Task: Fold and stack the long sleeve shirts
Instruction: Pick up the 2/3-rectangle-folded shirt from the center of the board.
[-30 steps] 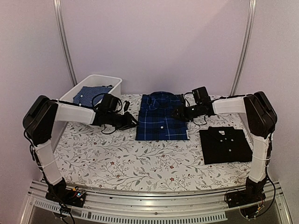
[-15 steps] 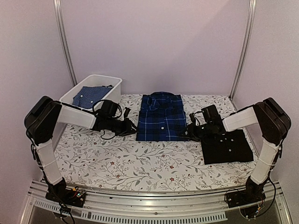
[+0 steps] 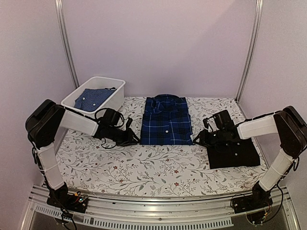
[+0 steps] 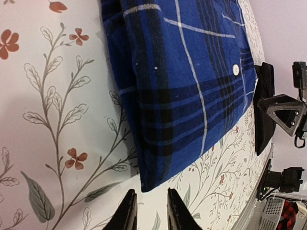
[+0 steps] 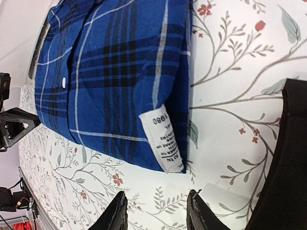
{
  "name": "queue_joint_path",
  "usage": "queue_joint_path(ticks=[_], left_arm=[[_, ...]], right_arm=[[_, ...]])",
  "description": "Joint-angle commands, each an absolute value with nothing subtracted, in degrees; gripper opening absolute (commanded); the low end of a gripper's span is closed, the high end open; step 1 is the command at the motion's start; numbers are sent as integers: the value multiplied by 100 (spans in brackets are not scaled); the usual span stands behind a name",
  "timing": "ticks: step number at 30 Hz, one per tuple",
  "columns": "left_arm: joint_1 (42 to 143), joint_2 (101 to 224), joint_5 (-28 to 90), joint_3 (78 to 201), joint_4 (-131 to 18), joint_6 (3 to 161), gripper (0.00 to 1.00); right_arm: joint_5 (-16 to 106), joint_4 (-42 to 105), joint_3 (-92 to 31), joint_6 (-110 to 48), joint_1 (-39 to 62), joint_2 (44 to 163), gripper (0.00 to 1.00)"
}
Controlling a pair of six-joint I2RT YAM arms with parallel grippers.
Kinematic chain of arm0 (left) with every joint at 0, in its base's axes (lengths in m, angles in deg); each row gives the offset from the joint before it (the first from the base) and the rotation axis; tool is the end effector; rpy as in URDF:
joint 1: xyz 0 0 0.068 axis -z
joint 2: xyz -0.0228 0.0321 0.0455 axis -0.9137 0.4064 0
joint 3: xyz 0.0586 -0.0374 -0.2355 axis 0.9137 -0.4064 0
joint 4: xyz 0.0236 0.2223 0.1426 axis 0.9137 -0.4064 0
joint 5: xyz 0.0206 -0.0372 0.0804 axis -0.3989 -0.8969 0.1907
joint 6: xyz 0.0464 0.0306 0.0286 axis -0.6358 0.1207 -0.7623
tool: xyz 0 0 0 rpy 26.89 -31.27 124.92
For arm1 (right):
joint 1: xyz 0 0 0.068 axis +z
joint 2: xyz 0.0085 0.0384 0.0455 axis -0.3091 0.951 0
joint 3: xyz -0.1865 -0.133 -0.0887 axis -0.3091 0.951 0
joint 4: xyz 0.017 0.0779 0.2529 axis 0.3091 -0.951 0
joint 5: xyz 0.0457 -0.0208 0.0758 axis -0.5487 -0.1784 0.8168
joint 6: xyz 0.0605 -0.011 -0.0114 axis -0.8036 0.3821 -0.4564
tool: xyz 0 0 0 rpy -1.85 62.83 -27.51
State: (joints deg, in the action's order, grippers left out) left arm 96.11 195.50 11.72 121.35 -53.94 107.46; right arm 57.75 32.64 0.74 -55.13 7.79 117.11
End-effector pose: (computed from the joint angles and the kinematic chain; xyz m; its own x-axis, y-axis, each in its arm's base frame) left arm 0.3044 -0.2016 0.0841 -0.9468 -0.0693 -0.3143 0.1700 0.7215 -0.6712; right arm 0.2826 0.1546 0.1037 -0.9031 0.0980 -0.4181 -0.1684 0.8148 0.5547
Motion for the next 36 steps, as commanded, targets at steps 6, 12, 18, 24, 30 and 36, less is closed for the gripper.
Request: queue_joint_path(ticks=[6, 12, 18, 24, 30, 36], left_arm=[[9675, 19792, 1311, 12210, -5480, 10649, 23], [9736, 19916, 1402, 12350, -5536, 10620, 23], [9761, 19950, 1412, 12405, -5563, 10618, 22], [9782, 19976, 1426, 12456, -5573, 10616, 22], [9834, 19996, 1380, 12475, -5577, 10623, 22], [9859, 19962, 1352, 12383, -5533, 10663, 23]], right_arm=[[5438, 3085, 97, -5257, 774, 11839, 38], [5389, 3119, 8, -5142, 816, 12056, 35], [5309, 3132, -146, -5075, 930, 12322, 35], [5279, 3163, -241, -5080, 994, 12479, 34], [5236, 3177, -293, -5095, 1005, 12561, 32], [5228, 3172, -307, -5121, 1034, 12651, 29]])
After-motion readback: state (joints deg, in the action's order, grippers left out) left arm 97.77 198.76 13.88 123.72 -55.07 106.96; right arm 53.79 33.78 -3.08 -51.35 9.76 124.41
